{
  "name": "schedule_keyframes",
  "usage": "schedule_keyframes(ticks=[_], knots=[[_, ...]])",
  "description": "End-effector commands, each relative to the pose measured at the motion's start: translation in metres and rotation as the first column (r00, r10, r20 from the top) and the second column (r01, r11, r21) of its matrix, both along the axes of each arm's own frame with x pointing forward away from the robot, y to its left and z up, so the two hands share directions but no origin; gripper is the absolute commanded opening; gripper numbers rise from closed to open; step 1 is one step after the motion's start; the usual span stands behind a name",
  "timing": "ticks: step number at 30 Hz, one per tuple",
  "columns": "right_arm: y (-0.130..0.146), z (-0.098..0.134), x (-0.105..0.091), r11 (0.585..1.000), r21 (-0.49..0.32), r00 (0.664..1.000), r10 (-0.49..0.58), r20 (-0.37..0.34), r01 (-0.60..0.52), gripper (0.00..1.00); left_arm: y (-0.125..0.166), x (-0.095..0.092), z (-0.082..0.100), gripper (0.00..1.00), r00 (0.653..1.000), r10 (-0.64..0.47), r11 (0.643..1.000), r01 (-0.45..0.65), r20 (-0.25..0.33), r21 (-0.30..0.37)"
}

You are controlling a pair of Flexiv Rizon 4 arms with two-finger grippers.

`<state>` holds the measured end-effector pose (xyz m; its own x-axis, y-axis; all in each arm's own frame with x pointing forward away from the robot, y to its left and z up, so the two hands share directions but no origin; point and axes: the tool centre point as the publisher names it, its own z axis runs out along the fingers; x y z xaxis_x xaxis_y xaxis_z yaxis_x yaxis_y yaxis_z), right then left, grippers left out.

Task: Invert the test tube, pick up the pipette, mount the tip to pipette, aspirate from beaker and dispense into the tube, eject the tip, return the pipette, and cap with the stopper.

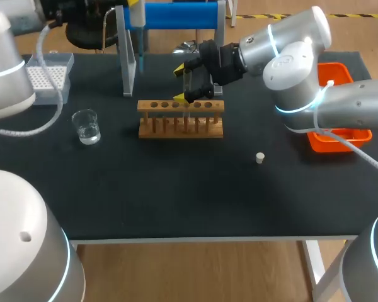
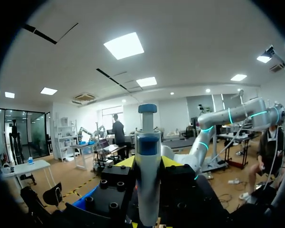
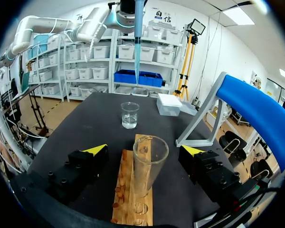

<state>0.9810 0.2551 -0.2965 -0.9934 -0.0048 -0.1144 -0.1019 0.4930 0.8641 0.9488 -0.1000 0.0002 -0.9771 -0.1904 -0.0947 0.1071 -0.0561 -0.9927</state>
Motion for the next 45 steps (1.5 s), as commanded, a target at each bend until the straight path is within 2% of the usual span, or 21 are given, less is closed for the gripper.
schedule_keyframes(ticks=[1,10,16,33,45], knots=[[-0.001,0.001,0.0,1.0,-0.003,1.0,0.002,-0.001,-0.002,1.0,-0.025,0.021,0.005,0.0,0.998,-0.064,0.998,0.064,-0.023,0.01],[-0.001,0.001,0.0,1.0,-0.003,1.0,0.002,-0.001,-0.002,1.0,-0.058,0.027,0.012,0.0,0.99,-0.133,0.991,0.132,-0.051,-0.013],[-0.001,0.001,0.0,1.0,-0.003,1.0,0.002,-0.001,-0.002,1.0,-0.069,0.029,0.015,0.0,0.986,-0.162,0.987,0.161,-0.045,-0.024],[-0.001,0.001,0.0,1.0,-0.003,1.0,0.002,-0.001,-0.002,1.0,-0.079,0.032,0.015,0.0,0.98,-0.193,0.981,0.19,-0.056,-0.041],[-0.001,0.001,0.0,1.0,-0.003,1.0,0.002,-0.001,-0.002,1.0,-0.083,0.024,0.01,0.0,0.978,-0.198,0.979,0.195,-0.056,-0.062]])
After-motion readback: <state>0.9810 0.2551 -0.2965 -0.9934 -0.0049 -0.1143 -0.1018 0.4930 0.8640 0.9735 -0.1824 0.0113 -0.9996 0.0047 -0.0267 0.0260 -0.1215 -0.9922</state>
